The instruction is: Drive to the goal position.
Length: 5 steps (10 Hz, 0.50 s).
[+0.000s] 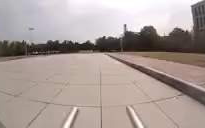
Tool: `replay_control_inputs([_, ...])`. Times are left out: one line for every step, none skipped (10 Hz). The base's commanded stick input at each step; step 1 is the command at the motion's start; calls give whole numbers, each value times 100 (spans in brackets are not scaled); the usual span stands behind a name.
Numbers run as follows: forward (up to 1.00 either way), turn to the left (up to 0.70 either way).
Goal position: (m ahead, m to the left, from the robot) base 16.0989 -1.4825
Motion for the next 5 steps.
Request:
replay_control_inputs([70,0])
replay_control_inputs([70,0])
replay_control_inputs([70,0])
replay_control_inputs([70,0])
replay_control_inputs([70,0])
